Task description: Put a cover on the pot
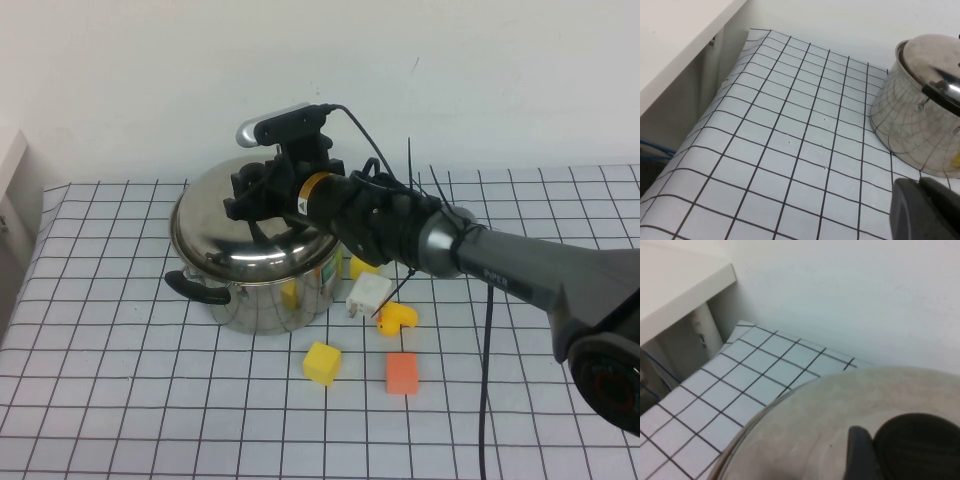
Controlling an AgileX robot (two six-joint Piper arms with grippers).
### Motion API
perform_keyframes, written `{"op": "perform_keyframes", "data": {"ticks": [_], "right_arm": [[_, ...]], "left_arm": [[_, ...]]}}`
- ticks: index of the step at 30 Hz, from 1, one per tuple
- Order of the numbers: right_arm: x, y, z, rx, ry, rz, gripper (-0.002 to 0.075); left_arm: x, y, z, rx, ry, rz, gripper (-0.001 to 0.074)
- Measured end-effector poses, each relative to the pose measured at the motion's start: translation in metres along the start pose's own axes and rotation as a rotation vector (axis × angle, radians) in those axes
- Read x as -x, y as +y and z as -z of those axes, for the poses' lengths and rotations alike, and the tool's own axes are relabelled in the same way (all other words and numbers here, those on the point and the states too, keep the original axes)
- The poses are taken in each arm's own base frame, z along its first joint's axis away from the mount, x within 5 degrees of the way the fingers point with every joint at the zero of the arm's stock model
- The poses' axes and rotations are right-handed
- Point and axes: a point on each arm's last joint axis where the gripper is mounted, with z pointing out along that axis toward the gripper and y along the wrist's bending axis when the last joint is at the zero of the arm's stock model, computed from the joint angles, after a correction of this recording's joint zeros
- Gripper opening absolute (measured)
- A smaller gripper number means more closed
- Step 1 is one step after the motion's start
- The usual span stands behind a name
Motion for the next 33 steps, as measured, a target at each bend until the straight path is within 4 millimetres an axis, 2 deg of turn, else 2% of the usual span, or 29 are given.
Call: {"op": "perform_keyframes", "data": {"ticks": [6,11,15,18,22,26,29,33], "right_arm": [[0.009,0.001,0.004,0.005,-0.017,0.059,0.0535],[0.039,0.003,0.021,-0.013,-0.03,0.098,0.0567],[0.071,0.001,0.049,-0.085,0.053,0.115,0.0559],[0.098,-0.001,0.08,-0.148,0.134,0.156,0.0482],[0.131,0.001,0.129,-0.174,0.142,0.184,0.0271],[0.139,0.003,0.172,-0.167,0.131,0.196,0.0074],[0.138,0.005,0.203,-0.148,0.105,0.196,0.0021],[0.132,0.013,0.25,-0.109,0.064,0.227,0.0003]], "left_arm": [[0.0,0.0,0.0,0.0,0.0,-0.004,-0.0003],[0.0,0.0,0.0,0.0,0.0,-0.004,-0.0003],[0.0,0.0,0.0,0.0,0.0,-0.004,-0.0003],[0.0,0.0,0.0,0.0,0.0,-0.004,-0.0002],[0.0,0.0,0.0,0.0,0.0,-0.004,-0.0002],[0.0,0.0,0.0,0.0,0.0,-0.004,-0.0003],[0.0,0.0,0.0,0.0,0.0,-0.004,-0.0003],[0.0,0.0,0.0,0.0,0.0,-0.004,-0.0003]]}}
